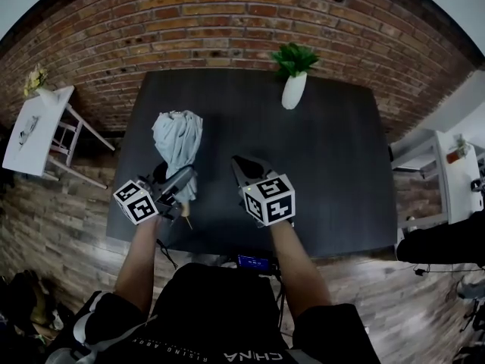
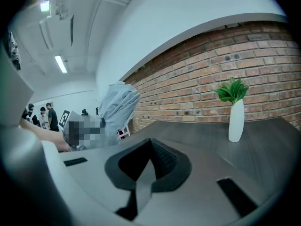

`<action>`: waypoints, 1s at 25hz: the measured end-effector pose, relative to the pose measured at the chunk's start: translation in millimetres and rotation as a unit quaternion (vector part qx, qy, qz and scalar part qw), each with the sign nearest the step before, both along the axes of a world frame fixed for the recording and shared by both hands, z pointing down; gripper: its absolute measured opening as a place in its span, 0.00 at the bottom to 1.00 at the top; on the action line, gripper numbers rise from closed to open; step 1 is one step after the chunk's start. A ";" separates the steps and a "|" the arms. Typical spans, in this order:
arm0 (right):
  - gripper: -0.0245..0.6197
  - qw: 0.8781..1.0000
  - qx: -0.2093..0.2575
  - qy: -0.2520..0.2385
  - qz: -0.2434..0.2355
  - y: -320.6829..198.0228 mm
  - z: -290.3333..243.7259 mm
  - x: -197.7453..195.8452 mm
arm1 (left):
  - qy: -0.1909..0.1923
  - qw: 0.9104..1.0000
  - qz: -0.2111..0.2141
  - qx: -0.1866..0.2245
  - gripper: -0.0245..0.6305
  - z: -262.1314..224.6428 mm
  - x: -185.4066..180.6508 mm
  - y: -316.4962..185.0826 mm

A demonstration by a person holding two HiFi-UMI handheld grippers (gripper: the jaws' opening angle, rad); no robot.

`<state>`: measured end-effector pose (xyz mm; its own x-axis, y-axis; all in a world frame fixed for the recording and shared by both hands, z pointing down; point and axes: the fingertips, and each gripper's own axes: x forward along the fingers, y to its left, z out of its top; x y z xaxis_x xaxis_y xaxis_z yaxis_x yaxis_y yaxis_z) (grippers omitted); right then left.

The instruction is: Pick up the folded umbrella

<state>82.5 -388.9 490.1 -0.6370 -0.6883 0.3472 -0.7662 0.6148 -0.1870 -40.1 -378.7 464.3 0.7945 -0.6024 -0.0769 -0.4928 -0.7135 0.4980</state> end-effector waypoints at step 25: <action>0.05 1.000 0.018 0.002 -0.004 24.3 -11.3 6.6 | 0.006 1.000 0.021 0.011 0.51 -3.7 26.0 25.7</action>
<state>89.2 -364.6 478.8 -0.6412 -0.6954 0.3244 -0.7620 0.6270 -0.1619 -14.1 -352.9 460.6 0.8175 -0.5673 -0.0993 -0.4570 -0.7438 0.4878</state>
